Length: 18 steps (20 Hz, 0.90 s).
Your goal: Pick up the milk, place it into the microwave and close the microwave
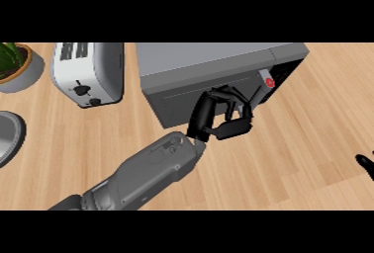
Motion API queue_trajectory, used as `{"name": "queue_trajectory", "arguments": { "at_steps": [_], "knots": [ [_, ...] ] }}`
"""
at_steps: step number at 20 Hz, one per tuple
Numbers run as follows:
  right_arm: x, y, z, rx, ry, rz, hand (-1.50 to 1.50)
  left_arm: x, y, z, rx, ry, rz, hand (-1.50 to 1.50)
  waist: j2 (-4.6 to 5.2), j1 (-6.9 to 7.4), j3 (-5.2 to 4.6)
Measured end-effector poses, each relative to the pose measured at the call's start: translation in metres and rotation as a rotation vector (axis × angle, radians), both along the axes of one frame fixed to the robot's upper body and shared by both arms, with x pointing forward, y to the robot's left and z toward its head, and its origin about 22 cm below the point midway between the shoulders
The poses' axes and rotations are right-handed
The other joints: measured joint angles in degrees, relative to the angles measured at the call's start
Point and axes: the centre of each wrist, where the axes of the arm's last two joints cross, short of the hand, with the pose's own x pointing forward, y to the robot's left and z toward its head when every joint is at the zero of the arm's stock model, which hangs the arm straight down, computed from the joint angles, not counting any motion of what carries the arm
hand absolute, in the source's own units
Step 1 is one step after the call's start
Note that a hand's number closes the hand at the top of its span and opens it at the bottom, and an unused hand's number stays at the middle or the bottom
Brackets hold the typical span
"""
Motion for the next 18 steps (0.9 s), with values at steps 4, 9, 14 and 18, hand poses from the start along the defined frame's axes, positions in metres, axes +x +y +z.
{"name": "queue_trajectory", "arguments": {
  "at_steps": [4, 9, 14, 18],
  "knots": [
    [0.0, 0.002, 0.004, 0.001, -0.004, 0.029, -1.5, 0.0, 0.0, -0.001, -0.013, -0.016, 0.012, 1.5, 0.12, -0.26, -0.02],
    [0.0, 0.003, 0.007, -0.002, -0.007, 0.055, -1.5, 0.0, 0.0, -0.002, -0.024, -0.03, 0.023, 1.5, 0.26, -0.46, 0.01],
    [0.0, 0.004, 0.011, -0.003, -0.014, 0.073, -1.5, 0.0, 0.0, -0.003, -0.03, -0.049, 0.039, 1.5, 0.31, -0.85, 0.01],
    [0.0, 0.004, 0.014, -0.008, -0.012, 0.08, -1.5, 0.0, 0.001, -0.004, -0.04, -0.059, 0.048, 1.5, 0.44, -1.06, 0.01]
  ]
}}
